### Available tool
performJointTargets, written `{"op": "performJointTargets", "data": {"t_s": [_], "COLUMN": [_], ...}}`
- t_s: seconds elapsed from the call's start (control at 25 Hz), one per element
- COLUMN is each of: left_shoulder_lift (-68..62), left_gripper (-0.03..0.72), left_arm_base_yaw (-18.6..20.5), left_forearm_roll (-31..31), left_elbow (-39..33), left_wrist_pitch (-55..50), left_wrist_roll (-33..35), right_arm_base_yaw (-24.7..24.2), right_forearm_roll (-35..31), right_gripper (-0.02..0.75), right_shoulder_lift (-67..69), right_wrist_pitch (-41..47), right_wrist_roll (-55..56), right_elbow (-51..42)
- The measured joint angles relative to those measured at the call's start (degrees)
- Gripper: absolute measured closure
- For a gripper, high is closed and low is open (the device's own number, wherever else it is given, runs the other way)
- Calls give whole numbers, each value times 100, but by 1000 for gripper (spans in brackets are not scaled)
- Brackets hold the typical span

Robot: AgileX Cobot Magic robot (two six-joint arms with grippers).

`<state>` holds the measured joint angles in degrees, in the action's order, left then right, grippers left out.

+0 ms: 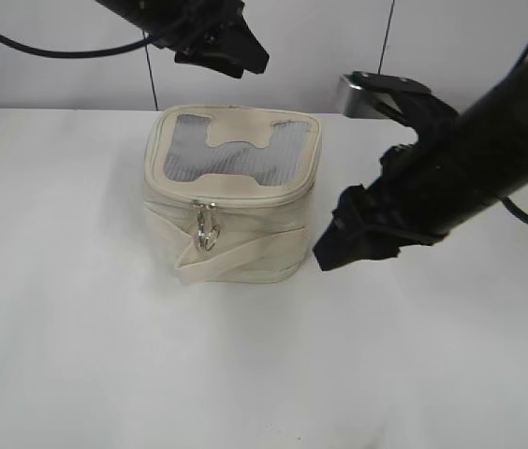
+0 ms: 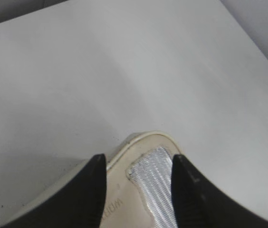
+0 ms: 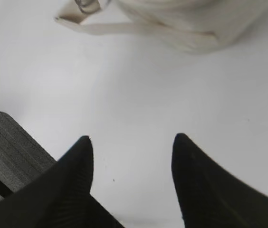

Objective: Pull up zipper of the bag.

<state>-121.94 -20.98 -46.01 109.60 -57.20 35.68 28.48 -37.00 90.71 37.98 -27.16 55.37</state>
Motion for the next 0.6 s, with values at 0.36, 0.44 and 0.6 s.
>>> {"op": "performJointTargets", "data": {"t_s": [0.36, 0.44, 0.6], "left_shoulder_lift": [2666, 3637, 5855], "left_gripper": [334, 334, 334], "left_arm_base_yaw": [11, 11, 11], "left_forearm_roll": [175, 414, 2026], "left_elbow": [-2925, -3803, -5249], "left_wrist_pitch": [783, 1114, 1332], "left_wrist_roll": [6, -240, -1910], "right_arm_base_yaw": [-809, -920, -947], "right_forearm_roll": [434, 787, 1389], "right_gripper": [314, 314, 314], "right_shoulder_lift": [-2085, -2676, -3830], "right_wrist_pitch": [824, 1210, 1813], "right_wrist_roll": [367, 536, 1051], "right_elbow": [-1239, -1340, -1528]}}
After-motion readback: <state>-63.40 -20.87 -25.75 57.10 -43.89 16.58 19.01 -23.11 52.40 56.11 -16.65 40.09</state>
